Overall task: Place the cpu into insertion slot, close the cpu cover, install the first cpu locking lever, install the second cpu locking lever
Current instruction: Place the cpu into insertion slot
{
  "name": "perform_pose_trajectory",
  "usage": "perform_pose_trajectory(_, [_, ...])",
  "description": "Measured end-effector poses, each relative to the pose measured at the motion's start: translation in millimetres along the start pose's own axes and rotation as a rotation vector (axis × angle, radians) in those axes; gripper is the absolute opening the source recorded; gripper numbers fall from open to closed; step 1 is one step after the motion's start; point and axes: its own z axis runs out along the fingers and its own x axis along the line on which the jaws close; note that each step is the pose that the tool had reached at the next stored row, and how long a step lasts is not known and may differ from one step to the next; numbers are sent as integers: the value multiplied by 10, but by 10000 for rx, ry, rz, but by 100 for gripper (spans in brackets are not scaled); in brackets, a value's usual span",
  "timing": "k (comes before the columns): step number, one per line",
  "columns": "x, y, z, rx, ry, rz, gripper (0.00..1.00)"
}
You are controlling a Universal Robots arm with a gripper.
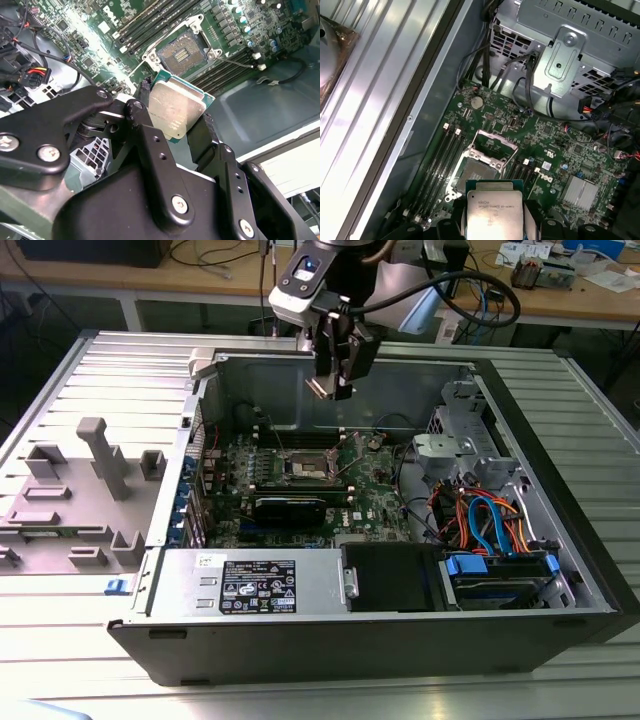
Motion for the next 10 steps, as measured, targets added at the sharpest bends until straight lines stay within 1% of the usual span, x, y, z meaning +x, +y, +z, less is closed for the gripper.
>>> perform_pose_trajectory(10, [0, 0, 0, 12, -10, 591, 55])
